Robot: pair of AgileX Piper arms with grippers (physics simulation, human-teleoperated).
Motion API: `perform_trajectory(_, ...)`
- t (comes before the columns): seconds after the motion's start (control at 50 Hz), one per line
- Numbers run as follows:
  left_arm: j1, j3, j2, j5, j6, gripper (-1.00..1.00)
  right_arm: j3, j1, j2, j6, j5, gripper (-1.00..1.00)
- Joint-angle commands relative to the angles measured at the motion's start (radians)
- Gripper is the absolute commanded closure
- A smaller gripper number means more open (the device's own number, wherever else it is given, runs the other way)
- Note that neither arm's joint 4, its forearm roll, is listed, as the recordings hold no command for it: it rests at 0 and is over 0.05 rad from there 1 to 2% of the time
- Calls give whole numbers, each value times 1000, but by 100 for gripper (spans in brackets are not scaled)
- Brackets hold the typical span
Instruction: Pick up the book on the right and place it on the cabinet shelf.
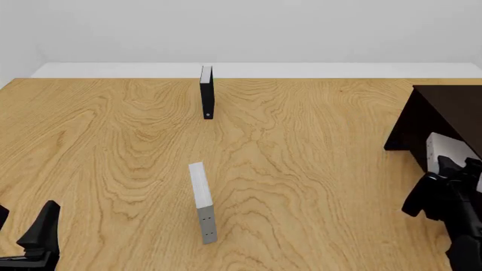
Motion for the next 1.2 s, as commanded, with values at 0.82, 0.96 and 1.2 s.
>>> perform_trajectory(0.82,1,0,-1,1,-3,-100,-36,13,-10,121,106,100)
perform_trajectory(0.96,0,0,-2,1,-2,-100,-27,14,9,109,85,-100)
perform_trajectory(1.2,-1,0,-3,1,-1,-100,-25,23,1,129,97,-100)
